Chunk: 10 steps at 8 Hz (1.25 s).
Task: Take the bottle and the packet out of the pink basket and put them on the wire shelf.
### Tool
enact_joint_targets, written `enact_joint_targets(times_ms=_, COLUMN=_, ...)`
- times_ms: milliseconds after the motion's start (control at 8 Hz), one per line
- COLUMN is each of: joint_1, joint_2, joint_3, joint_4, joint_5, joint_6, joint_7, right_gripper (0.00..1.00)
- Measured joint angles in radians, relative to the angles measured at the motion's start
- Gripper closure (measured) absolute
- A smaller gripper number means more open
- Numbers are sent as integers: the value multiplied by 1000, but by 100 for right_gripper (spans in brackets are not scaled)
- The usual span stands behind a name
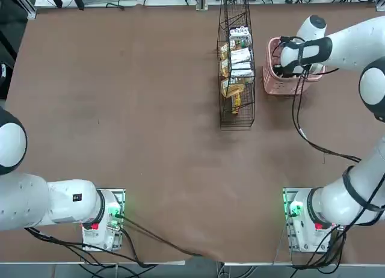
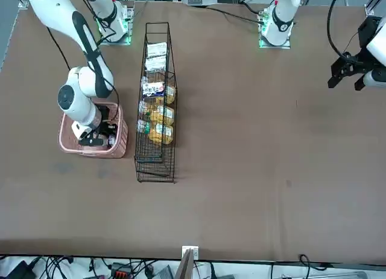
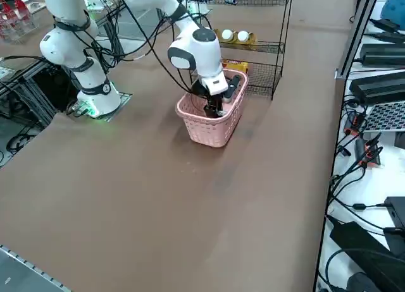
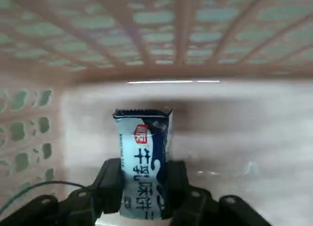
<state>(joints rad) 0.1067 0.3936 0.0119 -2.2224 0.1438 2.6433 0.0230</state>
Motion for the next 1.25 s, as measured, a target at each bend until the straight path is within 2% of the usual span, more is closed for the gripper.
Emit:
enact_joint_targets(times_ms=250, joint_1=0, joint_2=-14, joint_3=2, joint_4=8, joint_5=0, joint_6=-11, joint_7=-2, right_gripper=56)
enact_joint_targets(times_ms=625, joint_1=0, joint_2=-77, joint_3=2, joint_4=28, joint_5=0, joint_6=-113, joint_7=-2, right_gripper=56)
enact_joint_targets(times_ms=1250, joint_1=-3, joint_2=-225, joint_3=0, joint_4=133, joint_5=-2, joint_6=-441, joint_7=-2, right_gripper=56)
